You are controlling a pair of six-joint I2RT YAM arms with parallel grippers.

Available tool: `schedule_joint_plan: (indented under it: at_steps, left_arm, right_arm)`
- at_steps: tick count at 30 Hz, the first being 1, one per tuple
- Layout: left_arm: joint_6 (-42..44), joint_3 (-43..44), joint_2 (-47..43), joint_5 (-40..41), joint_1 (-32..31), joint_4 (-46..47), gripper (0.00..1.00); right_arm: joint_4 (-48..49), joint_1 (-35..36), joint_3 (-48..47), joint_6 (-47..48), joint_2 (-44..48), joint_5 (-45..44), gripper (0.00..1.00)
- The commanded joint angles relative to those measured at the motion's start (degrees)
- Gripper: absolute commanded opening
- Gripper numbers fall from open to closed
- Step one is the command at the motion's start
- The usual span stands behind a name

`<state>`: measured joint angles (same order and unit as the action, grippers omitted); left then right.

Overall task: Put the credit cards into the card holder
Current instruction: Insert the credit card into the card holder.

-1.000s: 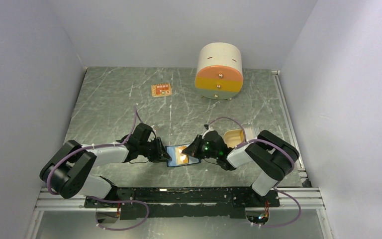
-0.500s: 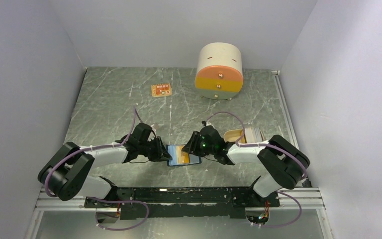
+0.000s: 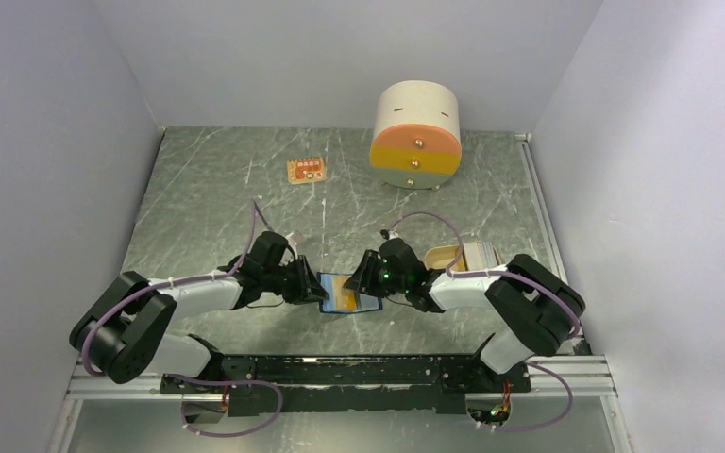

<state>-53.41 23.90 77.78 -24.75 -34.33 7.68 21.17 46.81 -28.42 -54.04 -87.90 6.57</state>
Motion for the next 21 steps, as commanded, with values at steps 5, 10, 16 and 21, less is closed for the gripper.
schedule_joint_plan:
  at_steps: [5, 10, 16, 21]
  left_arm:
    - [-0.2, 0.2, 0.0, -1.7, -0.4, 2.6, 0.25]
    - [-0.1, 0.7, 0.0, -1.7, -0.7, 2.3, 0.26]
    - [-0.1, 0.7, -0.4, -1.4, -0.8, 1.8, 0.28]
    - [-0.4, 0.9, -0.2, -1.3, -0.9, 2.0, 0.29]
  right_arm:
    - [6.5, 1.0, 2.4, -1.9, -4.8, 4.5, 0.38]
    - [12.0, 1.0, 3.6, -3.3, -6.8, 6.6, 0.36]
    - [15.4, 1.1, 4.6, -3.6, -6.7, 7.3, 0.34]
    - [22.1, 1.0, 6.0, -6.3, -9.3, 10.2, 0.33]
